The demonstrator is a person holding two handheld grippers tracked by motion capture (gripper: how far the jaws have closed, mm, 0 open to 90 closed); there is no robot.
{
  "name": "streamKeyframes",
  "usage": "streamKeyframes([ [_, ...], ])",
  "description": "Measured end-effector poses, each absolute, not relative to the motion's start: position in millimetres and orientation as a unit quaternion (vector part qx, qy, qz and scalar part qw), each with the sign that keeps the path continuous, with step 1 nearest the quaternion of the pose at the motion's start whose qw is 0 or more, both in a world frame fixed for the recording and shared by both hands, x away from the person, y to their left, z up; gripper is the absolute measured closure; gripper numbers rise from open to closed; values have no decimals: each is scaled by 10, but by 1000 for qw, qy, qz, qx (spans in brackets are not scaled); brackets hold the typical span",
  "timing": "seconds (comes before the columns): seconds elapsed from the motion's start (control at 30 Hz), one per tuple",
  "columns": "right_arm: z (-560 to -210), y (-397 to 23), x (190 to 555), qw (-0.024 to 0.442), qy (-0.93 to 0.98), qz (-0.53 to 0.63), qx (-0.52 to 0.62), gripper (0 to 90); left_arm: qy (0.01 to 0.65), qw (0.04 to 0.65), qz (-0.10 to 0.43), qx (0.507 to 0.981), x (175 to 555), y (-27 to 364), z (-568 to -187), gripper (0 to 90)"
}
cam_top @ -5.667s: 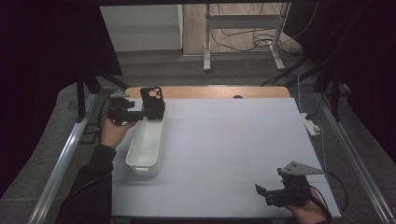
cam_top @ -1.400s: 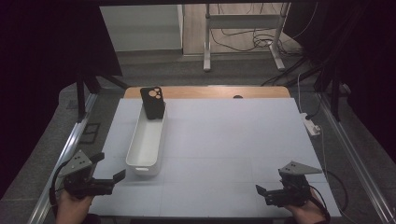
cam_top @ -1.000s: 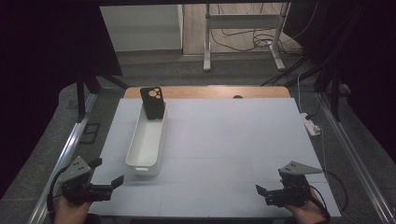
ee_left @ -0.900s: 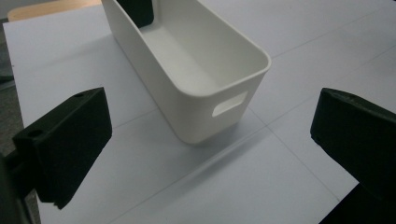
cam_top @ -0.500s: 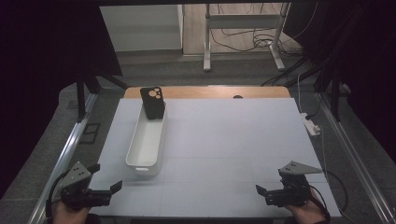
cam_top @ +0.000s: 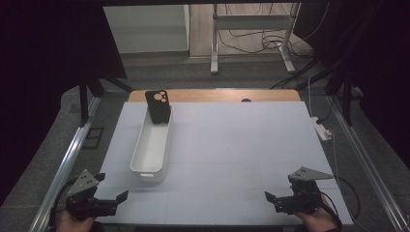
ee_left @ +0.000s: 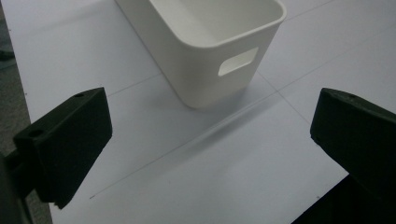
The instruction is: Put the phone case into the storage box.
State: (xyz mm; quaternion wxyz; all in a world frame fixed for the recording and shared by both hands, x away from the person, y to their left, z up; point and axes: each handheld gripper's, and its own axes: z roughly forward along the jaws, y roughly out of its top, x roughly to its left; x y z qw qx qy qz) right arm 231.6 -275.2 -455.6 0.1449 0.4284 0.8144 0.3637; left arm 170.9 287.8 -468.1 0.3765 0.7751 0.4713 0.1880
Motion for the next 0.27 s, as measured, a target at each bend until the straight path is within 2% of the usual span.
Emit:
streamKeyframes([
  [0.27,-4557,-2751,2317,144,816,362,428,0,470,365,183,782,1733,2852,-4690,10],
])
